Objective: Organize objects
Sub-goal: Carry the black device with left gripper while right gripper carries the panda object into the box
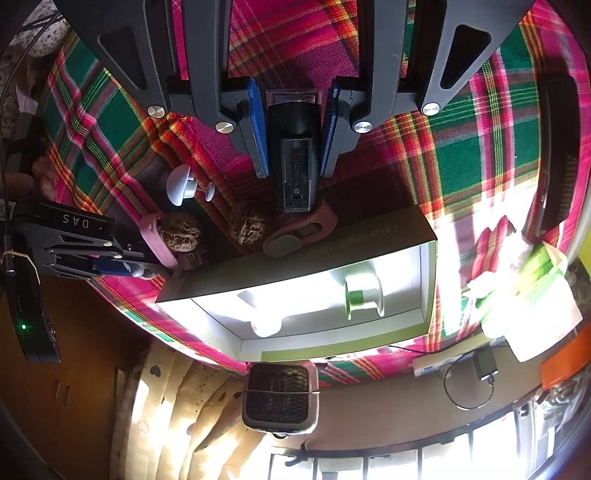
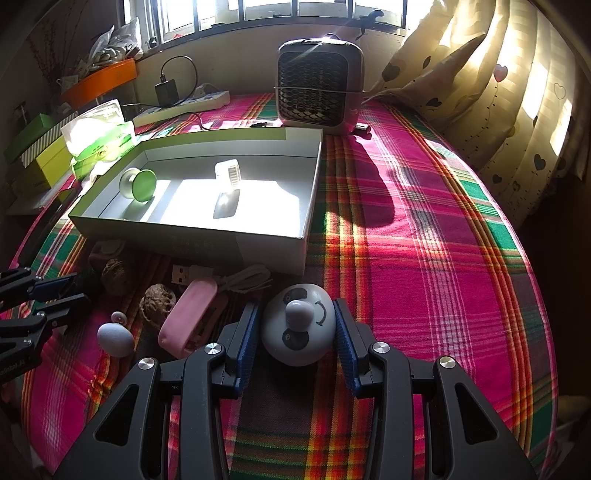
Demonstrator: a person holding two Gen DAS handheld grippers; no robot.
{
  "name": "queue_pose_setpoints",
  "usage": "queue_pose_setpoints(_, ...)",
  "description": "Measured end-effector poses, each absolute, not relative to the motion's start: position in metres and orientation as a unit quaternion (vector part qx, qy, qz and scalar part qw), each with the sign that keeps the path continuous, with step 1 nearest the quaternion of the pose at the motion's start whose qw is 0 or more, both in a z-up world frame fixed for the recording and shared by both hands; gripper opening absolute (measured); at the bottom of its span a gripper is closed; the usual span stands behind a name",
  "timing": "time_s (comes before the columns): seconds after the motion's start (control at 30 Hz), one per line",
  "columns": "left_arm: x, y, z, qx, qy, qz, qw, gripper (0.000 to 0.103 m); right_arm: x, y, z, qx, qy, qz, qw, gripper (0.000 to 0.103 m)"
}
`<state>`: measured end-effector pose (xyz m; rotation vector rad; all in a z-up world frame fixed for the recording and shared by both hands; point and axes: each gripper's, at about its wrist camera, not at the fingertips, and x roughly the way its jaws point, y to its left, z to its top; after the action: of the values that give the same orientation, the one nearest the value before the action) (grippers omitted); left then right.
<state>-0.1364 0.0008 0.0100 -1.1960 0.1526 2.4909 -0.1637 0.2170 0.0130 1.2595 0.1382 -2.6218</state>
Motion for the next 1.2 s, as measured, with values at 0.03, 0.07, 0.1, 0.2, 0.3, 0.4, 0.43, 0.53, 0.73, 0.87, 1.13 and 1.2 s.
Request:
queue_pose_setpoints(0.03, -0.137, 0.001, 0.010, -0.425, 0.053, 0.885, 0.185, 0.024, -0.164, 0.217, 0.013, 0.429, 0.047, -0.895, 0.115, 0.040)
queue_pose_setpoints(0.07, -0.136, 0.000, 0.010, -0.425, 0.053, 0.885, 0.185, 0.024, -0.163, 0.217, 0.013, 0.429, 0.046, -0.895, 0.114, 0.040)
queue_pose_setpoints(0.1, -0.136, 0.000, 0.011, -0.424, 0.051, 0.885, 0.184, 0.024, -0.163, 0.218, 0.014, 0.428, 0.046, -0.895, 0.114, 0.040)
queue_pose_setpoints(0.2, -0.136, -0.001, 0.013, -0.422, 0.047, 0.886, 0.183, 0.024, -0.162, 0.218, 0.015, 0.427, 0.046, -0.896, 0.115, 0.040)
queue_pose_setpoints(0.3, -0.135, -0.001, 0.017, -0.418, 0.043, 0.888, 0.185, 0.024, -0.162, 0.219, 0.018, 0.424, 0.046, -0.897, 0.117, 0.040)
queue_pose_setpoints(0.4, -0.134, 0.000, 0.024, -0.410, 0.042, 0.892, 0.185, 0.024, -0.162, 0.219, 0.023, 0.420, 0.046, -0.899, 0.118, 0.040)
queue_pose_setpoints(0.43, -0.134, 0.000, 0.026, -0.409, 0.041, 0.893, 0.185, 0.024, -0.162, 0.219, 0.024, 0.419, 0.046, -0.899, 0.118, 0.040)
queue_pose_setpoints(0.53, -0.133, 0.001, 0.031, -0.405, 0.041, 0.895, 0.184, 0.024, -0.162, 0.220, 0.028, 0.416, 0.045, -0.900, 0.119, 0.040)
queue_pose_setpoints(0.73, -0.138, 0.000, 0.038, -0.402, 0.037, 0.897, 0.180, 0.024, -0.164, 0.220, 0.035, 0.412, 0.044, -0.902, 0.121, 0.040)
queue_pose_setpoints(0.87, -0.144, 0.000, 0.041, -0.402, 0.036, 0.898, 0.176, 0.025, -0.166, 0.220, 0.039, 0.410, 0.046, -0.903, 0.123, 0.040)
queue_pose_setpoints(1.13, -0.160, 0.005, 0.051, -0.396, 0.033, 0.900, 0.178, 0.025, -0.175, 0.216, 0.049, 0.402, 0.050, -0.905, 0.130, 0.040)
queue_pose_setpoints(1.2, -0.166, 0.006, 0.053, -0.397, 0.025, 0.900, 0.181, 0.025, -0.179, 0.214, 0.051, 0.399, 0.052, -0.906, 0.131, 0.040)
